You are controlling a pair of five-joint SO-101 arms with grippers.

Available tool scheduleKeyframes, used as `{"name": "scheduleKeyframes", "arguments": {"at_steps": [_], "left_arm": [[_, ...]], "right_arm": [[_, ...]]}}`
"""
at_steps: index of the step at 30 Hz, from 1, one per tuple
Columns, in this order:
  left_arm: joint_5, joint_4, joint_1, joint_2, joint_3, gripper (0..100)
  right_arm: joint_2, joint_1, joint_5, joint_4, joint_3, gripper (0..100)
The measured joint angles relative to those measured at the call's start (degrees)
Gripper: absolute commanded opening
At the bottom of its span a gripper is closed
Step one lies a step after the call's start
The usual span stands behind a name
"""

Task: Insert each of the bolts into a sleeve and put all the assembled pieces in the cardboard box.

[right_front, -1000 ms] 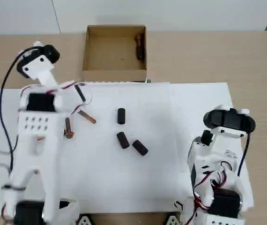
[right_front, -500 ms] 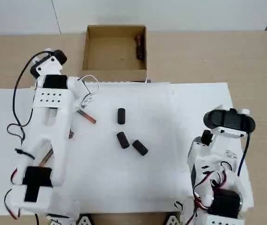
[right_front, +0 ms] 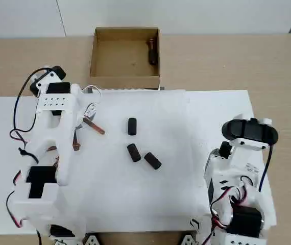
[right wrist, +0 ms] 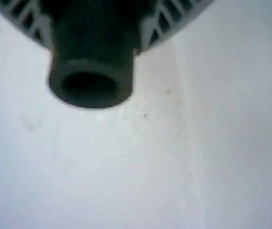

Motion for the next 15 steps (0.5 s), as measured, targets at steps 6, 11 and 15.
{"name": "scheduleKeyframes", "arguments": {"at_steps": [6,11,15], "left_arm": [[0.09,-2.20,0.00,2.99,-2.64,12],[-0.18,-2.20,0.00,7.38,-5.10,12],[0.09,-2.20,-0.18,9.93,-5.63,11]], "right_arm": [[0.00,0.00,0.00,0.00,0.00,0.4],[0.00,0.00,0.00,0.00,0.00,0.4],[0.00,0.00,0.00,0.00,0.00,0.4]]}}
